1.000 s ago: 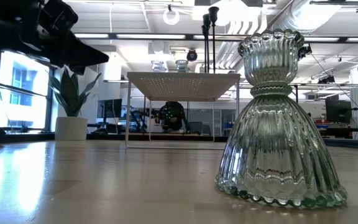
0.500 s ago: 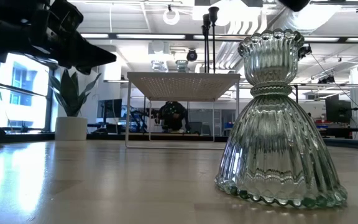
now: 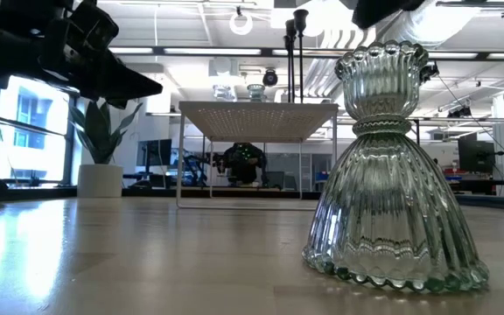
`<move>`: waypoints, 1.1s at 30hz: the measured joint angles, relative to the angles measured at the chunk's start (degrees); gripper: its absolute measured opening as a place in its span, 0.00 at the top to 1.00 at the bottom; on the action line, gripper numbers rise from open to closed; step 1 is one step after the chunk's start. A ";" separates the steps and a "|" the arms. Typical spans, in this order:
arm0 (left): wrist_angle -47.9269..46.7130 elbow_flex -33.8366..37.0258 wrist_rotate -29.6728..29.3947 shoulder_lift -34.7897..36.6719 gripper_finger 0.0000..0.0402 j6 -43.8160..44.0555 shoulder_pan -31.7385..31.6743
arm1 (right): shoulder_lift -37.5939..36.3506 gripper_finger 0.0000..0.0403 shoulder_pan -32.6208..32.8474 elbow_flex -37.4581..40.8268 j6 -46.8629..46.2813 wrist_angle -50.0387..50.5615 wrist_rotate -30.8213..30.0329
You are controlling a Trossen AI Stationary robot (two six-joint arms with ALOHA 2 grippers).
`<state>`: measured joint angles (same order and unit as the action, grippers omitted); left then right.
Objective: Pick & Place candle stick holders
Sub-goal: Put the green candle holder on the shelf aligned with the green candle holders
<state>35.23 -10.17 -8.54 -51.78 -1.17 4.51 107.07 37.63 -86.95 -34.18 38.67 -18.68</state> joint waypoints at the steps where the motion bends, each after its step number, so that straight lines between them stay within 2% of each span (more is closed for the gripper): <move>1: -0.18 0.00 0.00 -0.01 1.00 0.13 0.00 | 0.62 0.25 0.00 -0.07 0.36 -0.01 0.38; 15: -4.20 -0.02 -0.02 0.01 1.00 3.69 0.00 | 4.49 0.24 -1.65 1.63 7.53 -3.77 1.05; 23: -4.14 -0.02 -0.02 0.01 1.00 4.18 0.00 | 5.21 0.40 -2.54 1.63 7.65 -4.12 4.11; 33: -4.11 -0.04 -0.17 0.01 1.00 4.00 0.00 | 5.85 0.54 -2.91 1.63 7.59 -4.69 3.80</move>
<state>31.12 -10.22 -8.71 -51.77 2.83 4.51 112.92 34.72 -85.32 -26.59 33.98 -14.87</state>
